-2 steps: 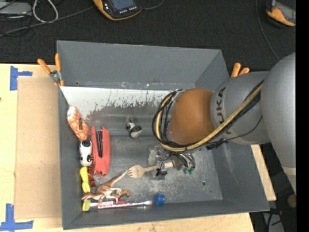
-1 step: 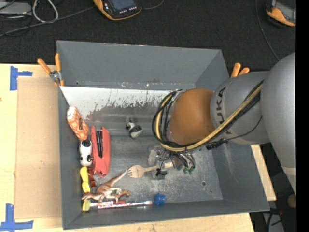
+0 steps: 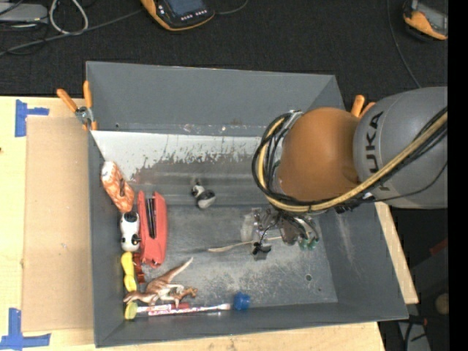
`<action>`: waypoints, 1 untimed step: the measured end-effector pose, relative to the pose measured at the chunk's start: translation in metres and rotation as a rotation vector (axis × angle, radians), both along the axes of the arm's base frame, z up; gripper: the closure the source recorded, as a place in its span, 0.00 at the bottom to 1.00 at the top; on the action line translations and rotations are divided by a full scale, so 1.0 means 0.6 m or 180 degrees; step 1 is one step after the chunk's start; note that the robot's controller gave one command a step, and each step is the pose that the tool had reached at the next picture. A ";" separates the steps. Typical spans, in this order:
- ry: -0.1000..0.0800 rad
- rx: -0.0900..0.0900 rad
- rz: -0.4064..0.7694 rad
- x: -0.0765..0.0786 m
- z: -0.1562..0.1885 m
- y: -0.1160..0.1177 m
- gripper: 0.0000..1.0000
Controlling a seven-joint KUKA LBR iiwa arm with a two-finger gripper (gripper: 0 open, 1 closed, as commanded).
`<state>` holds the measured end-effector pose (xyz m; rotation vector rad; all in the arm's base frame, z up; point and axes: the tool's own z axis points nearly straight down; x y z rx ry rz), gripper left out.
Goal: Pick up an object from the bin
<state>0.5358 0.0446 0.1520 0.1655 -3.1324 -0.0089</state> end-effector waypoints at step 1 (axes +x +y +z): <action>0.0021 0.0000 0.0130 -0.038 0.136 -0.013 1.00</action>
Offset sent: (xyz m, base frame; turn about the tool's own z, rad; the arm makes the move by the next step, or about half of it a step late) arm -0.0129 -0.0265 0.1493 -0.0436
